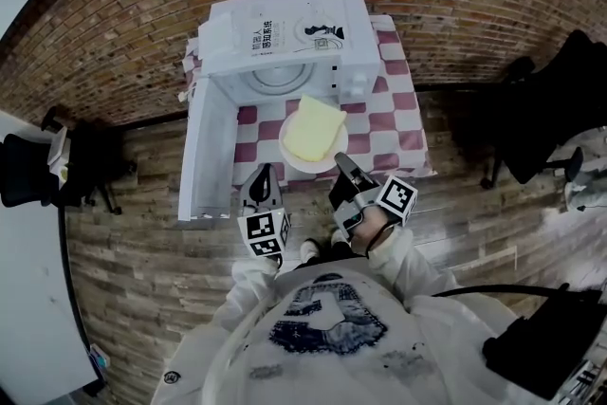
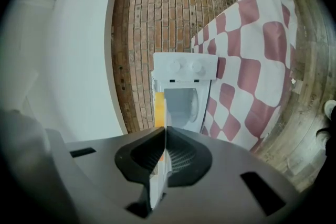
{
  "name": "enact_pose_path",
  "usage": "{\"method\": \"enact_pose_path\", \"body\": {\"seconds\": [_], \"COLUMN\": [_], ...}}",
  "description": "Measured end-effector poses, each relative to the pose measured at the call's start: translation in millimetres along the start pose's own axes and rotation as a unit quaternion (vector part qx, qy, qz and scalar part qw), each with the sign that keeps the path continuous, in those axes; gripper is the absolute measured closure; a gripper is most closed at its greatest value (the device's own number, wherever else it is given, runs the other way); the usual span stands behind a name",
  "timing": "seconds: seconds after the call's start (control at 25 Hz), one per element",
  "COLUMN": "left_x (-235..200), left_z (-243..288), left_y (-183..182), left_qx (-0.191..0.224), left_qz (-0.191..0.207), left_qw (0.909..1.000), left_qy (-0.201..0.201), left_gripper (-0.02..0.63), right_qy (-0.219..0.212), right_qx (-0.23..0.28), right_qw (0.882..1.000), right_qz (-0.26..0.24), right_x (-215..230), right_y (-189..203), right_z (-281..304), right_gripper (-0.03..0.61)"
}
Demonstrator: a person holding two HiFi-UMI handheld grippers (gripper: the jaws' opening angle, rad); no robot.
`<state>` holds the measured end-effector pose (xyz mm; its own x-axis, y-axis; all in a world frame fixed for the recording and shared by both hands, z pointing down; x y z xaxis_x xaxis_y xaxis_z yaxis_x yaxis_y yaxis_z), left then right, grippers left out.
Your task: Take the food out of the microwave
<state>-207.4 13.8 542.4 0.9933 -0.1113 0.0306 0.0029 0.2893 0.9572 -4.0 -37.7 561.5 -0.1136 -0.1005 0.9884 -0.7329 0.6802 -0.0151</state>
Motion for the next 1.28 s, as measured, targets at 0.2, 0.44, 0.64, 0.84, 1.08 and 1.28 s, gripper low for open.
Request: {"method": "enact_pose_path", "body": {"seconds": [0.2, 0.44, 0.64, 0.84, 1.08, 1.28], "left_x": [-12, -22, -29, -29, -30, -32], "left_z": [-5, -7, -4, -2, 2, 6], "left_y": [3, 3, -2, -3, -5, -5], "left_qx": [0.005, 0.003, 0.010, 0.010, 0.014, 0.010], "left_qz": [0.011, 0.002, -0.001, 0.001, 0.004, 0.001], "left_qw": [0.9999, 0.9999, 0.9998, 0.9998, 0.9997, 0.9998], "left_qy": [0.006, 0.015, 0.017, 0.019, 0.020, 0.016], "left_gripper": [0.606, 0.605, 0.605, 0.605, 0.605, 0.605], "right_qy": [0.004, 0.006, 0.007, 0.009, 0.006, 0.008], "right_qx": [0.008, 0.007, 0.006, 0.004, 0.006, 0.001], "right_qw": [1.000, 1.000, 1.000, 1.000, 1.000, 1.000], "right_qz": [-0.009, -0.020, -0.021, -0.023, -0.021, -0.021], "right_x": [-2, -4, -6, -6, -6, -5], "right_y": [12, 22, 27, 27, 27, 25], "right_z": [-3, 4, 9, 11, 16, 19], "right_gripper": [0.560, 0.560, 0.560, 0.560, 0.560, 0.560]}}
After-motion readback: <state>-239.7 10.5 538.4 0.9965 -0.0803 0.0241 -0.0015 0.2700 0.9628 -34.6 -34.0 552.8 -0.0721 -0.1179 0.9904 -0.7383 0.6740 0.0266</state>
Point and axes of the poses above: the fingertips, and each gripper's own axes: z forward along the fingers, x to its right, y out of its underside, the point moved 5 cm from there along -z, backward along the fingers, and after that the axes turned 10 degrees about -y, right-handed, at the moved point
